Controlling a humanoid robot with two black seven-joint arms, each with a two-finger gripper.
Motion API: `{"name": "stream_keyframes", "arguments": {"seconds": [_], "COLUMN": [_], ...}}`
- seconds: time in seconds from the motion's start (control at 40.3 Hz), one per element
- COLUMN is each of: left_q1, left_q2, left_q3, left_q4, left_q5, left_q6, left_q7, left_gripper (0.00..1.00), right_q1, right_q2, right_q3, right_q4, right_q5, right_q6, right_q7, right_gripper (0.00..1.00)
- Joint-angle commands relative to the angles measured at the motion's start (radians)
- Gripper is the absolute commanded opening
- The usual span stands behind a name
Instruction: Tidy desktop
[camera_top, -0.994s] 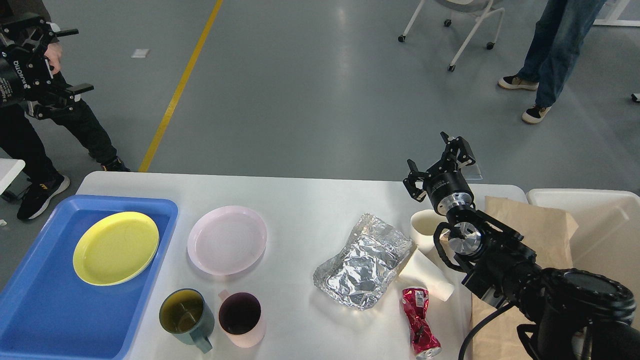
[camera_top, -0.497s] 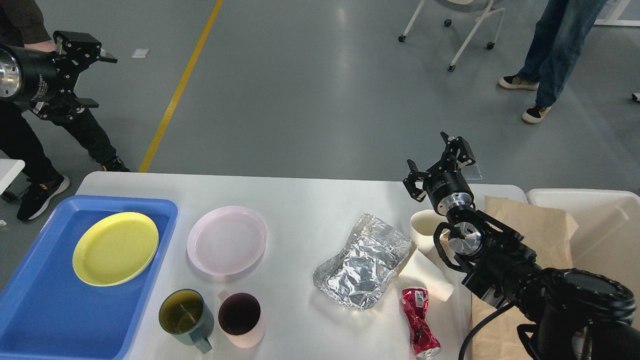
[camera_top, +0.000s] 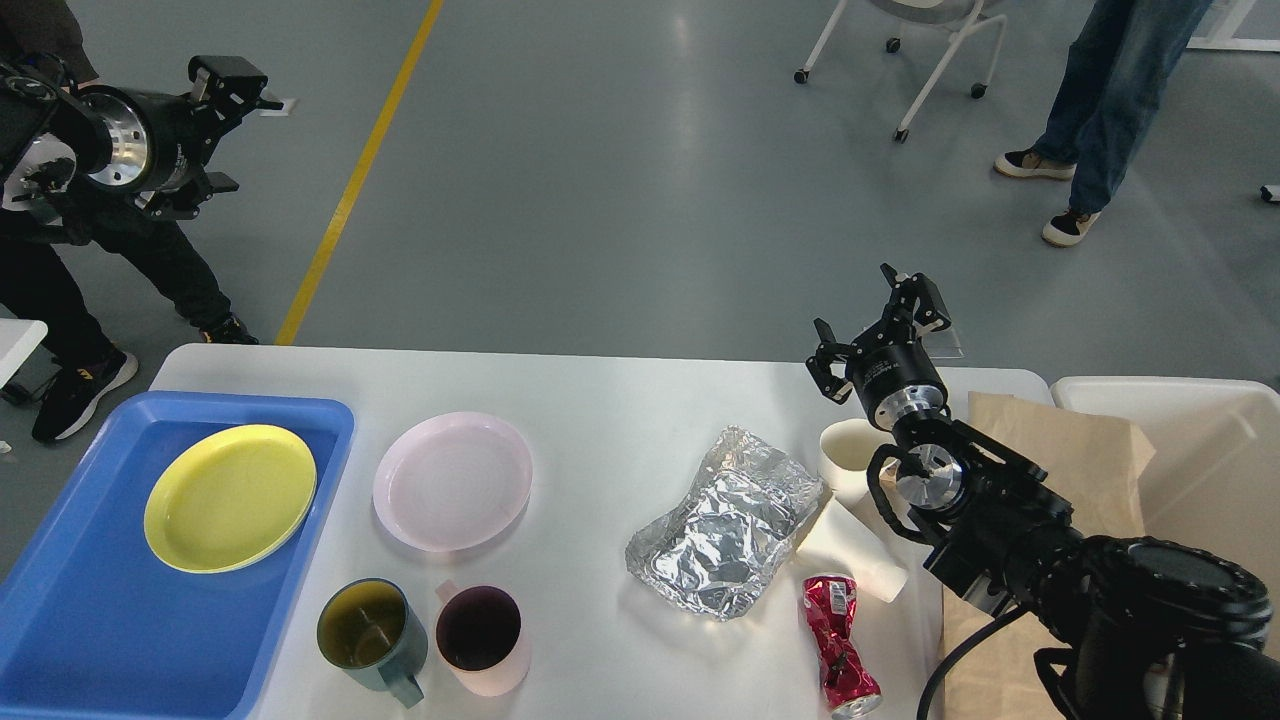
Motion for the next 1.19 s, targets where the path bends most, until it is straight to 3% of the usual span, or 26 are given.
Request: {"name": "stream_keyframes", "arguments": {"seconds": [0.0,0.199,0.72,0.845,1.168], "left_q1": [-0.001,0.006,-0.023,-0.026,-0.023], "left_q2": [0.0,-0.001,0.051,0.082,0.082], "left_q3": [0.002,0.004,0.007,0.065,0.074], "left_q4": [-0.094,-0.094,-0.093,-0.094,-0.097], "left_q5": [0.0,-0.003,-0.006,-0.004,-0.004], "left_q6": [-0.027,-0.094,-0.097,-0.089,-0.097], "left_q7": [0.002,0.002,0.002,-0.015,0.0], "left_gripper": [1.0,1.0,1.0,1.0,1.0], "right_q1": [0.0,0.0,0.0,0.0,0.0], "right_q2": [0.0,0.0,0.0,0.0,0.0], "right_q3": [0.0,0.0,0.0,0.0,0.0], "right_q4": [0.0,0.0,0.001,0.0,0.0], "right_q5": [0.0,0.0,0.0,0.0,0.0], "right_q6": [0.0,0.0,0.0,0.0,0.0], "right_q7": [0.0,0.0,0.0,0.0,0.0], "right_gripper": [1.0,1.0,1.0,1.0,1.0]}}
